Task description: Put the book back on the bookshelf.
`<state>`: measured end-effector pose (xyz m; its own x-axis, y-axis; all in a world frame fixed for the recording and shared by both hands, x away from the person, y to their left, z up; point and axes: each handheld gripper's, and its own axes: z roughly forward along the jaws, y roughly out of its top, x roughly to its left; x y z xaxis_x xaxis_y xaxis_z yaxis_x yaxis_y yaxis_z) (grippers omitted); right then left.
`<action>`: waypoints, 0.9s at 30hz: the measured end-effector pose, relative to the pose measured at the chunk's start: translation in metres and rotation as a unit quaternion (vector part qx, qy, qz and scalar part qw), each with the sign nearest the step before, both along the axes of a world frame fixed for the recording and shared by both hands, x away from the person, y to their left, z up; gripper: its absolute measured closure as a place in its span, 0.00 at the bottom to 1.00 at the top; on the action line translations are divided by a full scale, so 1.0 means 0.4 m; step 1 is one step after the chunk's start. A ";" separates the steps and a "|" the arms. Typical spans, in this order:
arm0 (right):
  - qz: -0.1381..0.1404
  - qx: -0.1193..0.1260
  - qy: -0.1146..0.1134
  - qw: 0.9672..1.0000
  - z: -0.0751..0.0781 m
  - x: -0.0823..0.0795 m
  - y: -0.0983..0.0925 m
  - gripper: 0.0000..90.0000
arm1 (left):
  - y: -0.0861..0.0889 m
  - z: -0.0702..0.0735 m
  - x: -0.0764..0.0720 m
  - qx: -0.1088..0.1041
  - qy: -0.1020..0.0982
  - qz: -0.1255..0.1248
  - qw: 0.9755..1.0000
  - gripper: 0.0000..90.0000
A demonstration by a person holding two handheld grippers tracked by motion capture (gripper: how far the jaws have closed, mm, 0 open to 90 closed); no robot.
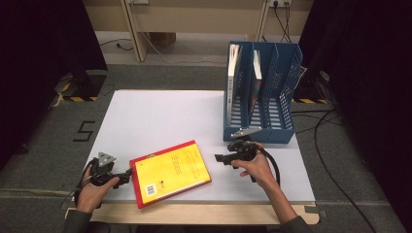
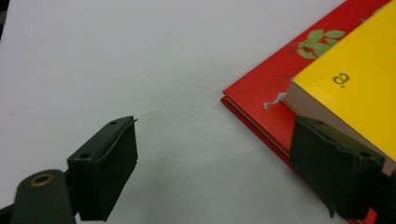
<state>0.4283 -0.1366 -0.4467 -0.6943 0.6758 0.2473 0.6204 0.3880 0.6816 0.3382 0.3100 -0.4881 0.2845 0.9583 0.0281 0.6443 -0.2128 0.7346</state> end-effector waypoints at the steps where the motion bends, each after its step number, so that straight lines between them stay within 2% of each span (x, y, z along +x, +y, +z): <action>1: 0.001 0.001 0.002 1.000 -0.003 0.000 0.001 0.30 | -0.002 0.001 -0.003 0.000 0.000 -0.003 1.000 0.17; 9: 0.008 -0.003 0.017 1.000 -0.024 -0.001 0.023 0.30 | -0.027 0.004 -0.006 0.008 0.015 -0.029 0.999 0.17; 12: 0.011 0.010 0.027 1.000 -0.031 0.000 0.028 0.30 | -0.029 0.006 -0.007 0.007 0.019 -0.027 0.999 0.18; 18: 0.019 0.014 0.038 0.999 -0.044 0.000 0.040 0.30 | -0.038 0.010 -0.011 0.013 0.018 -0.029 0.999 0.23; 22: 0.031 0.022 0.048 0.998 -0.049 -0.003 0.053 0.30 | -0.050 0.012 -0.013 0.011 0.018 -0.038 0.999 0.31; 27: 0.039 0.021 0.054 0.998 -0.059 -0.005 0.067 0.30 | -0.070 0.013 -0.010 0.018 0.015 -0.053 0.998 0.29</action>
